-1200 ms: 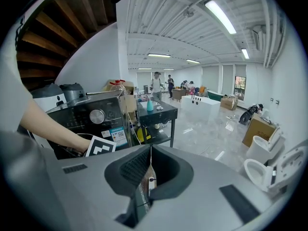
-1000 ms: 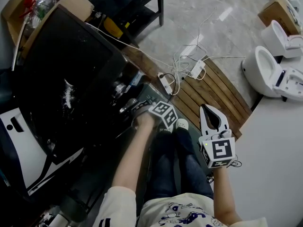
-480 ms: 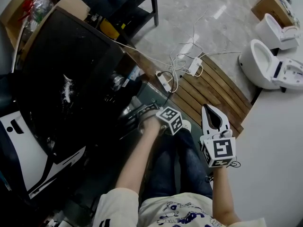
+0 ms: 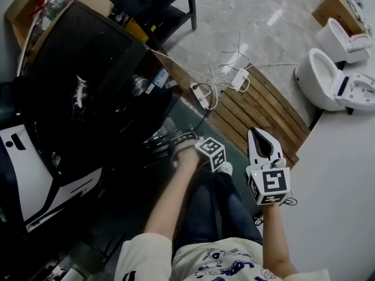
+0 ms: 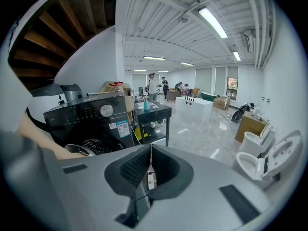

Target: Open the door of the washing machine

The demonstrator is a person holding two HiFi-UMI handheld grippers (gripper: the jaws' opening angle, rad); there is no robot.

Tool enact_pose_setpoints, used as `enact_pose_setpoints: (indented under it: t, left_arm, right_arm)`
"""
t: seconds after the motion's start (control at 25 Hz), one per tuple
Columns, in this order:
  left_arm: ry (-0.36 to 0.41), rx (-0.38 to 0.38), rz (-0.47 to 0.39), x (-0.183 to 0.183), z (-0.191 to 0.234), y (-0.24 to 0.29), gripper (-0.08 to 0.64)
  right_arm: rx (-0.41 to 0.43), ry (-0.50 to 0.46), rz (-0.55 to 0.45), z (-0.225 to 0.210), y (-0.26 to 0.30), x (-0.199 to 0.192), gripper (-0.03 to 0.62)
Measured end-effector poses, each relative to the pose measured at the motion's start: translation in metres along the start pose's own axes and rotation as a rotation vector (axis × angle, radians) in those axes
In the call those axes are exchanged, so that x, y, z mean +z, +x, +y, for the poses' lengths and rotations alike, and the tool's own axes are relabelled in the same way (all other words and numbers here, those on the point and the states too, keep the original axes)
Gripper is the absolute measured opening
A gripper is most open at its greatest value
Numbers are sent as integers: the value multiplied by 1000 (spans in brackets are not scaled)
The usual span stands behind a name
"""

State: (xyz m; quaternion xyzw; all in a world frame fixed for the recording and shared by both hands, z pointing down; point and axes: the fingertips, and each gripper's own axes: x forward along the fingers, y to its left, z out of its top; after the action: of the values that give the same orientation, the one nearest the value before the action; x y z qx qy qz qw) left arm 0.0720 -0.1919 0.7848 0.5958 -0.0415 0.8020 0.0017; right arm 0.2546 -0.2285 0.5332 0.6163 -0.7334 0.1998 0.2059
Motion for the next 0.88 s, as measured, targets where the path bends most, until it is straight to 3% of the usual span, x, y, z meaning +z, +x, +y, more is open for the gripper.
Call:
enact_pose_setpoints:
  t: [0.28, 0.88]
  left_arm:
    - [27, -17, 40, -3, -54, 2, 86]
    - [194, 44, 67, -23, -149, 4, 91]
  right_arm:
    - [55, -42, -15, 1, -27, -8, 18]
    - [178, -98, -26, 31, -64, -42, 18]
